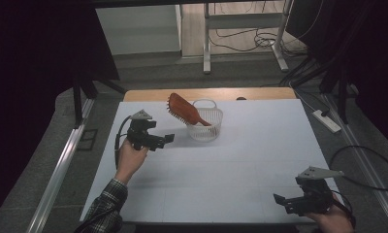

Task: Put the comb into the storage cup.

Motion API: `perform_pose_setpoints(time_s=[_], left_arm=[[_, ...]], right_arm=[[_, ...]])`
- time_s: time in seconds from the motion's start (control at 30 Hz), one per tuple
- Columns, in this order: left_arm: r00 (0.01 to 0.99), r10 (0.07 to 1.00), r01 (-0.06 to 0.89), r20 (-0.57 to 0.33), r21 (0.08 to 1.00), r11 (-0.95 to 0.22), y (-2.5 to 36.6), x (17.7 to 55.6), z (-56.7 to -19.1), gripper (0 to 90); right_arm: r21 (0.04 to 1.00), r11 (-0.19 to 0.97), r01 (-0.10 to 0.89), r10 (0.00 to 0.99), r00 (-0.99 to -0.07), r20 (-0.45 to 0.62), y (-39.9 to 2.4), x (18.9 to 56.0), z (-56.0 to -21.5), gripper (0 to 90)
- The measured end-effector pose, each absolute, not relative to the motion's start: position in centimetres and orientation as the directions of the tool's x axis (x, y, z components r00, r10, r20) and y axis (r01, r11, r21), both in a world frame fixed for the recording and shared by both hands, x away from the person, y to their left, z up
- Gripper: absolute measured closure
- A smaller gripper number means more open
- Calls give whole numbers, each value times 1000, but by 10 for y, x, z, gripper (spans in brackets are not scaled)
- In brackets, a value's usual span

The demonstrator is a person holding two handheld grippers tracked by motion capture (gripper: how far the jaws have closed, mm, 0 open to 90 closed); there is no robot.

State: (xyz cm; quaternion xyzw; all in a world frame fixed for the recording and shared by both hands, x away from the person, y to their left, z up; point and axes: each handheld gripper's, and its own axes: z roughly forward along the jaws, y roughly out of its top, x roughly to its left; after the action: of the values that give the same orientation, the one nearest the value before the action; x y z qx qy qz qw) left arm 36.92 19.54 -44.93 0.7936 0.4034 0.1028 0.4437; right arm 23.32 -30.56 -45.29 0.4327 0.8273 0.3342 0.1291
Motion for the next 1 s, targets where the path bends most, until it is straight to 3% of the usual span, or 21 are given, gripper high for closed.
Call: perform_pose_setpoints(time_s=[1.0], left_arm=[[655,735,547,-175,781,-302,201,340,-451,0]], right_arm=[[665,407,626,797,-600,77,-305,233,-453,0]])
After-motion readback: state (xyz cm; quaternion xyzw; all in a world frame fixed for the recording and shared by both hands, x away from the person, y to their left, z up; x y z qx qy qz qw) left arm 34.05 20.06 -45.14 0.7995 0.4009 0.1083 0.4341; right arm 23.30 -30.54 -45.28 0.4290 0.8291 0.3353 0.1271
